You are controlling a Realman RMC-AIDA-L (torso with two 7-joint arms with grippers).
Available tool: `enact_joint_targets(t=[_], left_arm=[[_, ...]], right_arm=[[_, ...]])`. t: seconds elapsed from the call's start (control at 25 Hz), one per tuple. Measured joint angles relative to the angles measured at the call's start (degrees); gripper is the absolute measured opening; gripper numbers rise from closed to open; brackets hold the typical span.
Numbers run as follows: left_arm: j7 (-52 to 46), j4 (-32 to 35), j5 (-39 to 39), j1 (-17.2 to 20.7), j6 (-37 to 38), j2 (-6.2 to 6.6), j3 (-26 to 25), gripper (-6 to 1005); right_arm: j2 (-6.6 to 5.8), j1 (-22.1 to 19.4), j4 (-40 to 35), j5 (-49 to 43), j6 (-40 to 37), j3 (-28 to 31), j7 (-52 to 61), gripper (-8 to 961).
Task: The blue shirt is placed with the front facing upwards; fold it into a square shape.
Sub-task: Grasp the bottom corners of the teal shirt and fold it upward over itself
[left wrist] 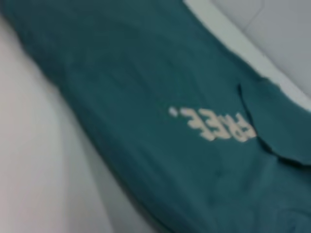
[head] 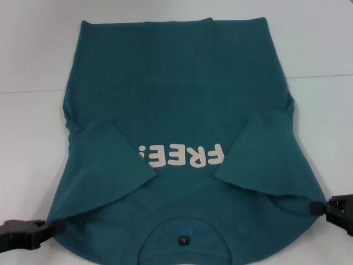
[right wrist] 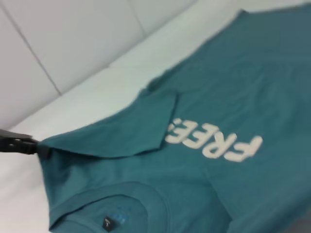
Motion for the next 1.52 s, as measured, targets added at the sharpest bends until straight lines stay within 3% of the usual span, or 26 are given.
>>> enact_joint_targets(t=[0.36, 0.92, 1.52], left_arm=[[6.3, -1.6, -0.9, 1.1, 3.2, 0.23, -2.7, 50], [17.7, -3.5, -0.5, 5.6, 10.4, -0.28, -8.8, 50], [24.2, -3.4, 0.9, 8.4, 14.6, -1.01, -9.3, 51]], right_arm=[[-1.27, -2.1, 5.8, 0.2, -6.5, 5.4, -13.8, 48], [-0.73, -5.9, 6.3, 0.2, -9.1, 7.3, -21.5, 48], [0.51, -12.3, 6.4, 0.4, -11.6, 8.1, -29.6, 47]])
